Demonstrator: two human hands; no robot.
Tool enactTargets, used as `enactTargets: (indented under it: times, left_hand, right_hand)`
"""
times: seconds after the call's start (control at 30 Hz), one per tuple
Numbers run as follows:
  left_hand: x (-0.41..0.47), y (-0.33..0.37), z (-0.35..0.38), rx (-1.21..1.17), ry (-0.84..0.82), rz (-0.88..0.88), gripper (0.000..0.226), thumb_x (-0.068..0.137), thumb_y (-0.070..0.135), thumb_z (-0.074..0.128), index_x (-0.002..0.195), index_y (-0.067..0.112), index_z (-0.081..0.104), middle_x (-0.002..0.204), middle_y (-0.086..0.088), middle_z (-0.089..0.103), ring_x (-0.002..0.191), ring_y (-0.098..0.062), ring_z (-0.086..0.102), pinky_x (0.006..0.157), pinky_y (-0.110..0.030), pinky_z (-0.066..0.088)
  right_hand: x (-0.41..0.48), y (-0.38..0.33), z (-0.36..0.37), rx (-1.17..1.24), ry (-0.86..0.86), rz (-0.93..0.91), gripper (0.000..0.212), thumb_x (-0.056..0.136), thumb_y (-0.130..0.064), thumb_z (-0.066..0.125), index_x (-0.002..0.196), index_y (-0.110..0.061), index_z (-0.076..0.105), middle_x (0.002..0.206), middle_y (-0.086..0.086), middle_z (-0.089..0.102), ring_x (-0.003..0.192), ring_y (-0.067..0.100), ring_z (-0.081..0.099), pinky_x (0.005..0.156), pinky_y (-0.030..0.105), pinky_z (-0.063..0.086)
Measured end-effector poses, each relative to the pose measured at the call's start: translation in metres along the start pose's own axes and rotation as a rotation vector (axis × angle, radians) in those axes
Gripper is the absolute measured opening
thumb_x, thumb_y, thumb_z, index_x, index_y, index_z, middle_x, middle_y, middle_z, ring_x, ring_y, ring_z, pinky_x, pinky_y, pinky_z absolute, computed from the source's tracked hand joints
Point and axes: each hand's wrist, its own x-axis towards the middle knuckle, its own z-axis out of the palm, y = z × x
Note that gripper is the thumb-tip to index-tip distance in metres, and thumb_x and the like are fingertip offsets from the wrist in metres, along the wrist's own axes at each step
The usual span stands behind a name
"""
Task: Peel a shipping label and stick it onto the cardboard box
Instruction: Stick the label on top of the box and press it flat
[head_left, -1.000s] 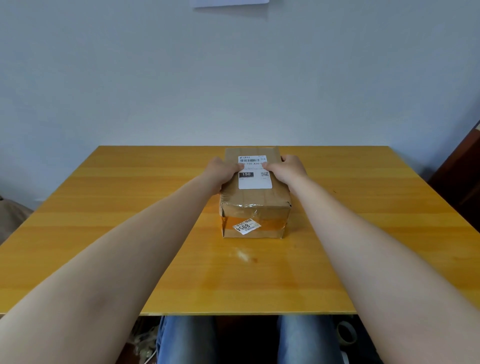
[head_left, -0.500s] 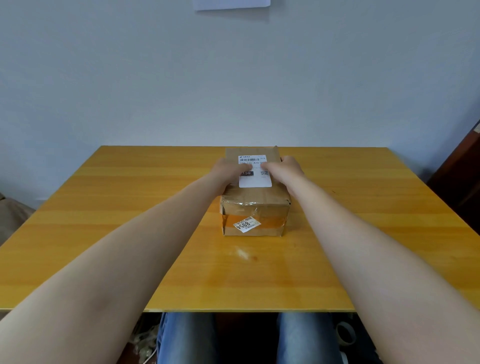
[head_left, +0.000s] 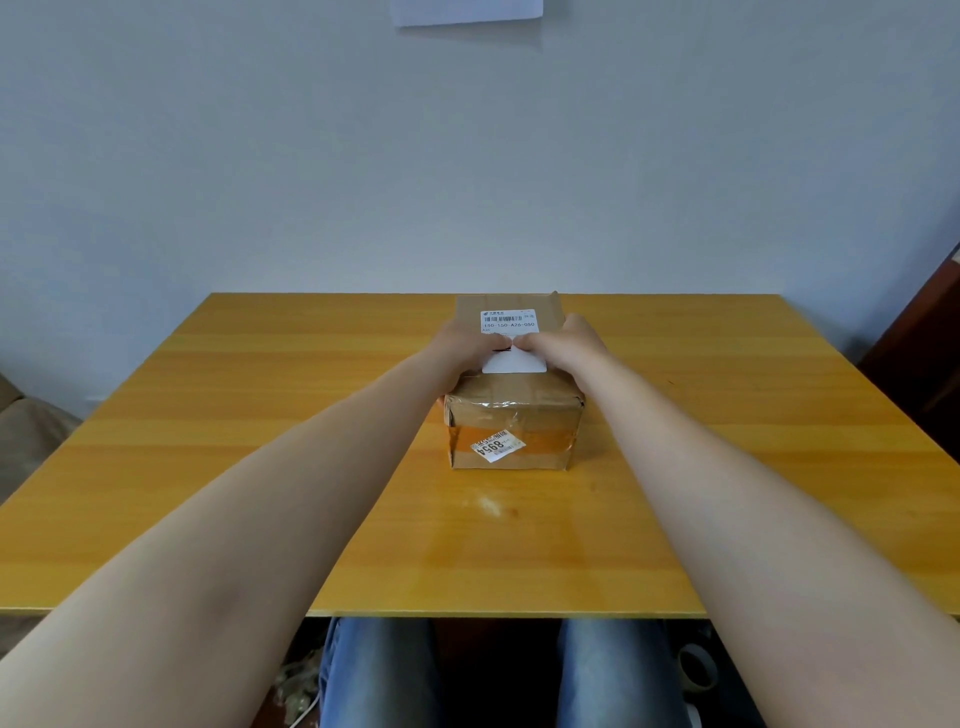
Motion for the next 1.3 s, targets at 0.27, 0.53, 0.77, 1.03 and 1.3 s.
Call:
enactTargets:
  times: [0.27,0.53,0.77,1.03,1.3]
  left_hand:
    - [-0.004,0.001,-0.002,-0.003,0.067,-0.063,0.029,0.101,0.03,0.065,0.127,0.018,0.062,0.086,-0.001,0.061,0.071,-0.016,0.059,0.059,-0.028,0.05]
    - [-0.005,0.0,-0.005,-0.058,0.061,-0.123,0.02,0.104,0.032,0.06,0.102,0.012,0.054,0.114,-0.015,0.069,0.1,-0.035,0.068,0.088,-0.049,0.058]
    - [-0.031,0.012,-0.006,0.132,0.042,-0.13,0.016,0.104,0.031,0.057,0.108,0.019,0.048,0.077,-0.007,0.046,0.068,-0.026,0.046,0.075,-0.047,0.046]
    - [-0.052,0.015,-0.002,0.131,0.006,-0.013,0.049,0.102,0.026,0.064,0.147,0.013,0.05,0.117,-0.008,0.057,0.067,-0.014,0.046,0.046,-0.027,0.031]
    - [-0.045,0.008,-0.004,0.162,0.034,-0.026,0.024,0.1,0.028,0.068,0.118,0.02,0.055,0.083,-0.002,0.052,0.063,-0.016,0.047,0.049,-0.028,0.035]
  right_hand:
    - [-0.005,-0.002,-0.004,-0.008,-0.003,0.007,0.036,0.095,-0.023,0.07,0.13,-0.017,0.061,0.116,0.003,0.068,0.101,0.024,0.067,0.09,0.038,0.057]
    - [-0.009,-0.003,-0.005,0.003,0.006,0.028,0.016,0.1,-0.014,0.055,0.112,-0.018,0.064,0.113,0.004,0.072,0.105,0.028,0.07,0.098,0.044,0.059]
    - [-0.016,-0.006,-0.005,-0.004,0.001,0.057,0.01,0.099,-0.027,0.062,0.099,-0.017,0.063,0.123,0.013,0.072,0.109,0.031,0.07,0.093,0.042,0.057]
    - [-0.022,-0.007,-0.003,-0.074,-0.038,0.069,0.055,0.088,-0.031,0.079,0.135,-0.01,0.059,0.108,0.005,0.065,0.077,0.017,0.061,0.058,0.027,0.042]
    - [-0.021,-0.002,-0.005,-0.102,0.005,0.036,0.022,0.093,-0.025,0.075,0.092,-0.015,0.055,0.081,0.002,0.06,0.078,0.022,0.062,0.082,0.034,0.053]
